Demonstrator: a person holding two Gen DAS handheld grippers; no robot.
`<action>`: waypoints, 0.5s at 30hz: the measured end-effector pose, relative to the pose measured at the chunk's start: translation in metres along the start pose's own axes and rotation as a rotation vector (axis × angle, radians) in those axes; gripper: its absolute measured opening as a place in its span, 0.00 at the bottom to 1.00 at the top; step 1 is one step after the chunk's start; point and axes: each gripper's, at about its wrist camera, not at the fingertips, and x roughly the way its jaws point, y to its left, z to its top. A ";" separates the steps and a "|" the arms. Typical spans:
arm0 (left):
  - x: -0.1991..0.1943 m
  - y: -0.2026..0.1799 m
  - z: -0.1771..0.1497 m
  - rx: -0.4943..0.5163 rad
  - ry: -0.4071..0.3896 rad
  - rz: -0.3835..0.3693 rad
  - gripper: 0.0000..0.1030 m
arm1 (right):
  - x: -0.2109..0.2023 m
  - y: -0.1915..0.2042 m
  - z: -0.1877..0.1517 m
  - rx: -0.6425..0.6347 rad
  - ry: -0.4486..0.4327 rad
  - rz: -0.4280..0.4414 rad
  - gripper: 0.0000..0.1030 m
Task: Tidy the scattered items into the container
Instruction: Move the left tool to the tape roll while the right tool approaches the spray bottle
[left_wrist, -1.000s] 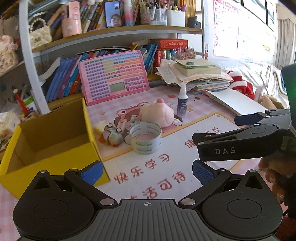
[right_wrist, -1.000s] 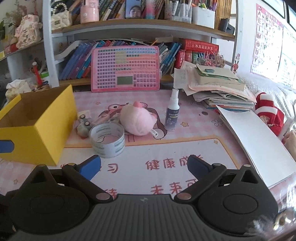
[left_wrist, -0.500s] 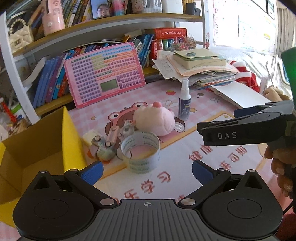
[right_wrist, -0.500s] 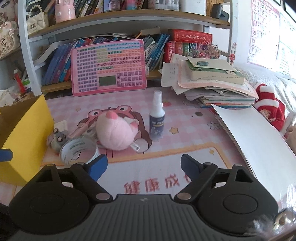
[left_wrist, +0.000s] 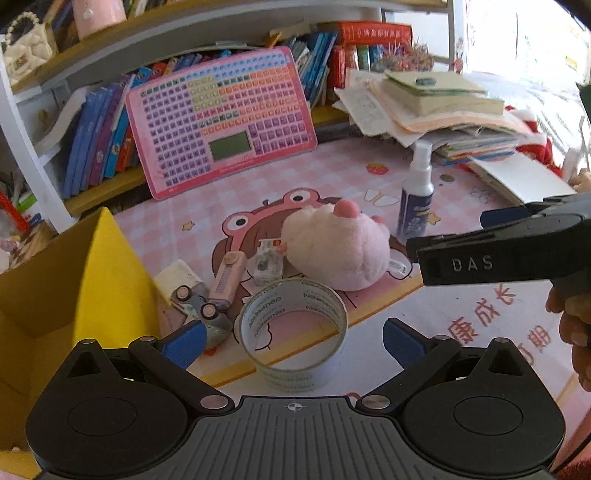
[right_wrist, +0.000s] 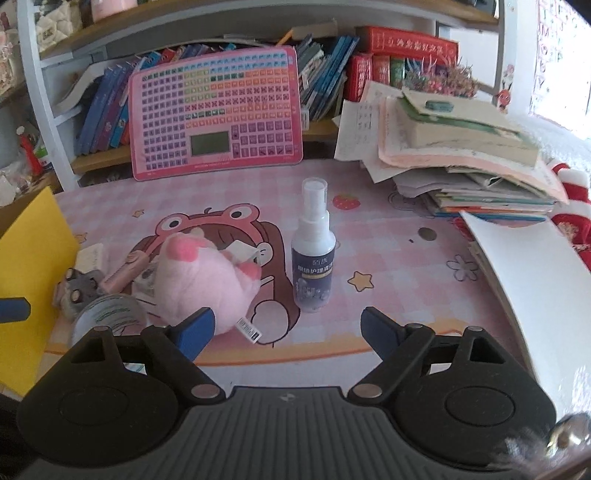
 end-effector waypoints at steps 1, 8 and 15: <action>0.005 0.000 0.001 0.001 0.009 0.004 0.99 | 0.006 -0.002 0.001 0.004 0.007 0.003 0.84; 0.035 0.001 0.010 -0.029 0.067 0.014 0.96 | 0.034 -0.009 0.009 0.000 0.030 0.007 0.79; 0.054 0.001 0.011 -0.057 0.127 0.002 0.95 | 0.049 -0.009 0.016 -0.031 0.035 0.014 0.75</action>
